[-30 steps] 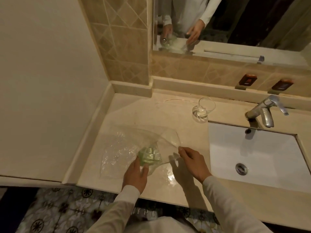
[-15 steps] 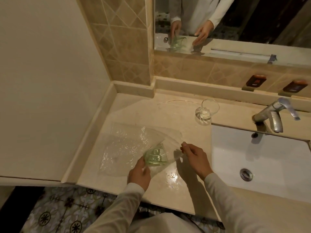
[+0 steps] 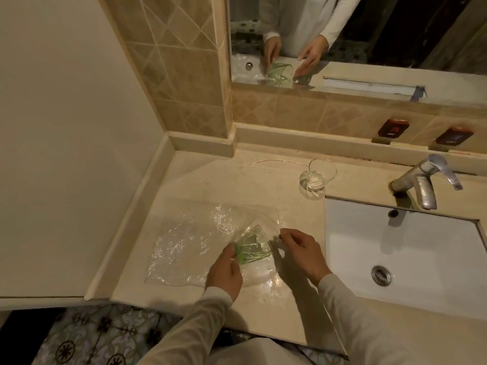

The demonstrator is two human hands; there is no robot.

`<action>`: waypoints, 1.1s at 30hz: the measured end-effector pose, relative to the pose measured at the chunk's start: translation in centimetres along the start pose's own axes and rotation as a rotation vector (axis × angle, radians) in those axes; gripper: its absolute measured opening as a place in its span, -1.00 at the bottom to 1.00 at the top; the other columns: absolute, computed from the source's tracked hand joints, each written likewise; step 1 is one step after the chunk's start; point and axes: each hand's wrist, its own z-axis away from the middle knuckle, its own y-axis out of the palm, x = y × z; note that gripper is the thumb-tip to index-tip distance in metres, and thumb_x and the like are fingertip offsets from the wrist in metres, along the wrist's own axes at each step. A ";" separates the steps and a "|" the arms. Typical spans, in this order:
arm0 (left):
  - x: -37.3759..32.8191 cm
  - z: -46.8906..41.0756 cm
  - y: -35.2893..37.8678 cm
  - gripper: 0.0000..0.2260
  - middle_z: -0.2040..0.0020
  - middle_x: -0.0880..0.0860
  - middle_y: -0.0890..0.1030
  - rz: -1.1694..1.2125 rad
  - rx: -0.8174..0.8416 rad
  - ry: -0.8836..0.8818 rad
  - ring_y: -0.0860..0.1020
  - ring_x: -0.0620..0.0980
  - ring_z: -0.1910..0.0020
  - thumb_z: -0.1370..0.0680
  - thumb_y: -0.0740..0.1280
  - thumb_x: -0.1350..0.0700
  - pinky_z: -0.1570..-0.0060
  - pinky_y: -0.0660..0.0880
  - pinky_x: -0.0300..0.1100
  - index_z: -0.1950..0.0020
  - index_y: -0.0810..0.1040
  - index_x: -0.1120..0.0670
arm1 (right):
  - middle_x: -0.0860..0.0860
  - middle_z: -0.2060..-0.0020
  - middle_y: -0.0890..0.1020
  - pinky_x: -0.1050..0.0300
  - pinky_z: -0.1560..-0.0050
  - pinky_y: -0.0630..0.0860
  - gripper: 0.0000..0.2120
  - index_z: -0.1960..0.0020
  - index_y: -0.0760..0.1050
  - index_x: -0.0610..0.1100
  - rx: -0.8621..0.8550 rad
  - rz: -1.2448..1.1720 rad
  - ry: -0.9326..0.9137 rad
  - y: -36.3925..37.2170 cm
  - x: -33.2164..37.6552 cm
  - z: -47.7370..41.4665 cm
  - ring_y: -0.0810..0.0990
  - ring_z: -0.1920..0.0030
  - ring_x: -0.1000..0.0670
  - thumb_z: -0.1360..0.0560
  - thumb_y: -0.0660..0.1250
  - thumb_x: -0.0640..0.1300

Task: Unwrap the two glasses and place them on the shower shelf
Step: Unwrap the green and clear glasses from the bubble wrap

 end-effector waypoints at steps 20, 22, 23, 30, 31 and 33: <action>-4.0 -0.7 1.2 -0.63 -0.30 0.14 0.45 -0.352 0.044 -0.087 0.36 0.14 -0.31 -0.64 0.13 0.12 -0.26 0.36 -0.06 -0.43 0.45 -0.06 | -0.08 -0.13 0.67 0.39 0.04 0.48 -0.91 -0.02 0.67 -0.24 0.108 -0.008 0.036 -2.2 -1.0 -1.3 0.63 -0.10 -0.05 -0.55 0.44 -0.23; -5.3 -0.7 1.1 -0.69 -0.19 0.13 0.51 -0.207 -0.042 -0.034 0.42 0.12 -0.25 -0.65 0.14 0.07 -0.15 0.35 -0.20 -0.34 0.53 -0.04 | -0.04 -0.35 0.50 0.29 -0.23 0.43 -0.94 0.00 0.65 -0.21 0.107 -0.033 -0.003 -3.1 -0.7 -1.8 0.51 -0.29 -0.01 -0.55 0.45 -0.23; -6.3 -0.7 1.1 -0.72 -0.14 0.08 0.53 -0.104 -0.066 -0.016 0.47 0.09 -0.21 -0.65 0.17 0.05 -0.08 0.34 -0.27 -0.30 0.56 -0.06 | -0.03 -0.42 0.43 0.14 -0.39 0.38 -0.99 0.04 0.65 -0.13 0.116 -0.018 -0.030 -3.5 -0.4 -2.0 0.45 -0.38 -0.02 -0.54 0.46 -0.20; -14.1 -1.0 -0.1 -0.73 -0.13 -0.21 0.64 0.470 0.009 -0.084 0.61 -0.05 -0.11 -0.53 0.13 -0.29 -0.19 0.54 0.01 -0.03 0.60 -0.34 | 0.07 -0.03 0.71 -0.04 -0.49 0.31 -0.96 0.09 0.74 0.03 0.092 -0.182 -0.161 -5.4 1.5 -3.8 0.34 -0.52 0.09 -0.49 0.53 -0.10; -14.9 -1.2 -0.4 -0.71 -0.10 -0.27 0.63 0.478 0.033 -0.091 0.61 -0.09 -0.07 -0.55 0.09 -0.34 -0.15 0.55 0.01 -0.04 0.59 -0.36 | 0.21 0.06 0.71 -0.01 -0.47 0.32 -0.95 0.10 0.74 0.04 0.094 -0.204 -0.186 -5.4 2.0 -3.9 0.36 -0.51 0.10 -0.48 0.53 -0.11; -16.1 -1.5 -1.0 -0.68 -0.11 -0.31 0.61 0.494 0.060 -0.091 0.59 -0.16 -0.07 -0.59 0.03 -0.35 -0.16 0.55 0.04 -0.05 0.56 -0.38 | 0.43 0.10 0.67 0.05 -0.45 0.32 -0.93 0.07 0.75 0.03 0.079 -0.207 -0.229 -5.2 3.0 -4.3 0.36 -0.48 0.16 -0.48 0.54 -0.12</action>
